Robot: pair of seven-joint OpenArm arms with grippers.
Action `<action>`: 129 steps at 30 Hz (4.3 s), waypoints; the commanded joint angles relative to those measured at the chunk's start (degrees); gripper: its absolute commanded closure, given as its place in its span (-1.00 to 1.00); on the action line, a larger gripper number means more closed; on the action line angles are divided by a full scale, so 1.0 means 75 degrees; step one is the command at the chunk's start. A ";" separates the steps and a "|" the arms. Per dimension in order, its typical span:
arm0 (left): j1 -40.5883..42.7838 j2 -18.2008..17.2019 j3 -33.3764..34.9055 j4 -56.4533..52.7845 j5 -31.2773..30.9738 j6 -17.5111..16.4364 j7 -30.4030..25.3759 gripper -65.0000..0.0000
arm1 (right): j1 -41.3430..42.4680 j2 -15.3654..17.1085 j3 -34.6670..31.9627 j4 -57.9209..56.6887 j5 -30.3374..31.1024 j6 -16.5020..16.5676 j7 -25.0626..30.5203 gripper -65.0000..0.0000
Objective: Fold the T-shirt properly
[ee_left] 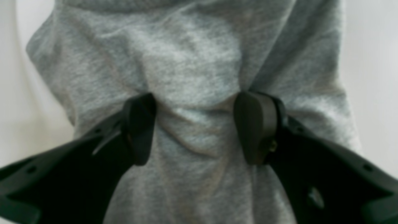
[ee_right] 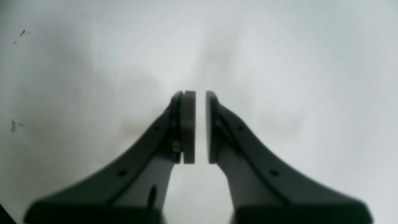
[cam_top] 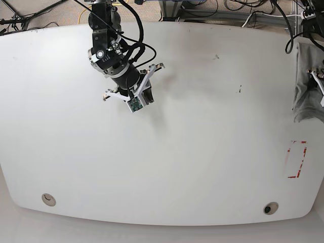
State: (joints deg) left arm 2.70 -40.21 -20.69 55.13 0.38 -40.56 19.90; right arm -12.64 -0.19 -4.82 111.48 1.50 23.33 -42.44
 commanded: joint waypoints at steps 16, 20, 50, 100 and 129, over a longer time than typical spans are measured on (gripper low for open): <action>-0.0624 -0.0260 -0.0002 0.1364 0.0459 0.0074 0.1303 -0.19 | -0.0301 -0.0028 0.0250 0.0497 0.0029 0.0013 0.0237 0.84; -0.0600 -0.0236 0.0021 0.1985 0.0459 0.0074 0.1338 -0.19 | -0.0254 0.0031 0.0250 0.0485 -0.0006 0.0013 0.0249 0.84; 0.2729 0.3773 0.0584 0.6697 0.0471 0.1029 -0.1147 0.03 | -0.2516 0.0886 0.2372 0.0028 0.0076 0.0001 0.4152 0.84; 0.5952 0.5167 0.0971 0.2067 -0.0326 0.1158 -0.1546 0.04 | -0.4427 0.0839 0.1680 -0.6770 0.1014 0.0447 0.6684 0.84; 0.0818 0.4159 0.2577 -0.5775 -0.0127 0.4007 -0.2308 0.03 | -0.0782 0.0781 0.1692 -1.1811 -0.0018 -0.0562 0.6660 0.83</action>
State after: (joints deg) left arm 9.56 -8.51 -1.96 12.34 -0.64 -11.29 2.96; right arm -18.70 5.45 7.84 23.86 1.28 18.81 7.07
